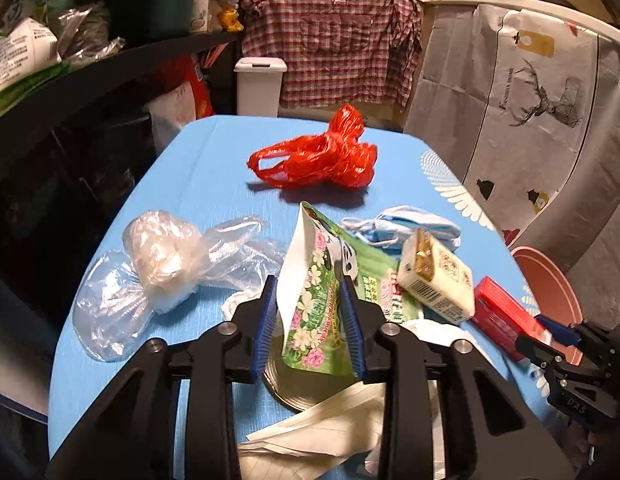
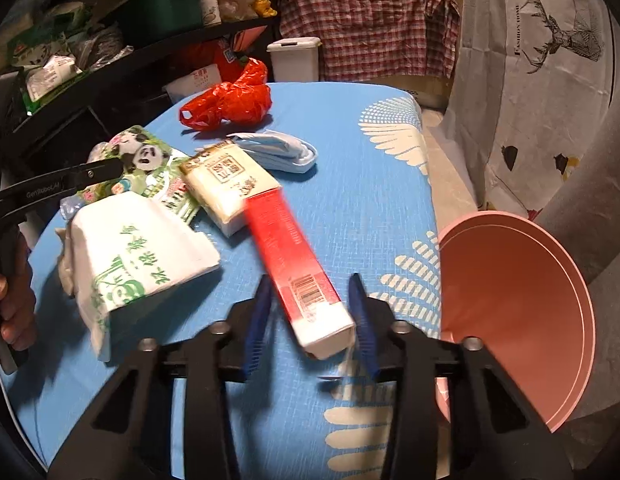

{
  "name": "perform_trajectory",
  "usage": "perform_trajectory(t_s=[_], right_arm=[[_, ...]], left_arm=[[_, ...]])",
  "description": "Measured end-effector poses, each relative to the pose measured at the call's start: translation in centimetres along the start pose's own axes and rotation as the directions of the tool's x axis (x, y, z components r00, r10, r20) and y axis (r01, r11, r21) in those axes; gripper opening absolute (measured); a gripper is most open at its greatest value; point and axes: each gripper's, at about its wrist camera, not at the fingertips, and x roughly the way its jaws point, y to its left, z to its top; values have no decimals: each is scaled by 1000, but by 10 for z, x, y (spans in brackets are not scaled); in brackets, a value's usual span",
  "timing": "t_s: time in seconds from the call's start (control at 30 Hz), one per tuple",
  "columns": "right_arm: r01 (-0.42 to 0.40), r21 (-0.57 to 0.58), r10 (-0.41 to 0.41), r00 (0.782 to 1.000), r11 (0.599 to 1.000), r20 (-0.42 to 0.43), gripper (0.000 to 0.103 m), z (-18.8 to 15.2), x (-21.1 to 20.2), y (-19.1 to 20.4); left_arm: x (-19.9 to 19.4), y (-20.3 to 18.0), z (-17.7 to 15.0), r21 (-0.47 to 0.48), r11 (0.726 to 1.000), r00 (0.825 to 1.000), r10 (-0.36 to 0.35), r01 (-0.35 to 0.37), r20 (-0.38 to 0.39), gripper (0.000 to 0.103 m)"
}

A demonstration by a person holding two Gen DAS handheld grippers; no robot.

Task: Collect trash
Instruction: 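Grasp the green snack packet with the left tool while the right tool grasps the red toothpaste box, then carry the toothpaste box and green packet over the pink bin and release both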

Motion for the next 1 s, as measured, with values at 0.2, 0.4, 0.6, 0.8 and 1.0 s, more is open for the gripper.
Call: perform_trajectory(t_s=[0.2, 0.4, 0.6, 0.8, 1.0], right_arm=[[-26, -14, 26, 999, 1000, 32, 26, 1, -15, 6], [-16, -14, 17, 997, 1000, 81, 26, 0, -36, 7], [-7, -12, 8, 991, 1000, 134, 26, -1, -60, 5], [-10, 12, 8, 984, 1000, 179, 26, 0, -83, -2], [9, 19, -13, 977, 1000, 215, 26, 6, -110, -10]], left_arm=[[-22, -7, 7, 22, 1000, 998, -21, 20, 51, 23], [-48, -16, 13, 51, 999, 994, 8, -13, 108, 15], [-70, -18, 18, 41, 999, 988, 23, -29, 150, 12], [-86, -23, 21, 42, 998, 982, 31, -40, 188, 11], [-101, -31, 22, 53, 997, 976, 34, -46, 217, 11]])
